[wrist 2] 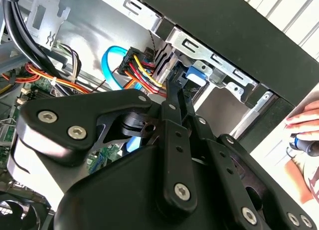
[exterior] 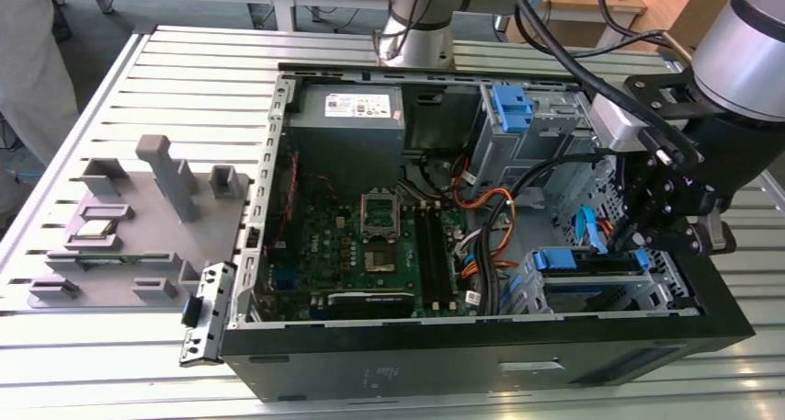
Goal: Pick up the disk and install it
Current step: 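Insert the second disk wire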
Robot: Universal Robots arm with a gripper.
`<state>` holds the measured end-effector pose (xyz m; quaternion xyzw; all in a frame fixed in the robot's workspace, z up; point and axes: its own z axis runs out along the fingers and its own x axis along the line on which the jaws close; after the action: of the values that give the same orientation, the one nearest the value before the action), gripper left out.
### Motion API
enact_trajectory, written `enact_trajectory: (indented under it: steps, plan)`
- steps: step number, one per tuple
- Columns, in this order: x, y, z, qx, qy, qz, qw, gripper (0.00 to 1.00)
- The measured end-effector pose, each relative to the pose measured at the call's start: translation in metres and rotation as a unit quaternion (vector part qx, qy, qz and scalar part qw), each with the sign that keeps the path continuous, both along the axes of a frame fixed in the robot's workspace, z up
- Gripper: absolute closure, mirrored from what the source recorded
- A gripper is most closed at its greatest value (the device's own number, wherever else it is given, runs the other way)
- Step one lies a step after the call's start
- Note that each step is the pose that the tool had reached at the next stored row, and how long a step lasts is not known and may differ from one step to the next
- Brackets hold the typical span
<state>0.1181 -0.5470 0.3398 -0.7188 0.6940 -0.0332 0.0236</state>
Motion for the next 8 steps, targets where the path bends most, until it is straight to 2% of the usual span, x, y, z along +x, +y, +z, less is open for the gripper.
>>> enact_trajectory:
  steps: [8]
  plan:
    - [-0.0009, -0.0018, -0.0020, 0.0038, -0.0001, -0.001, 1.0000, 0.83]
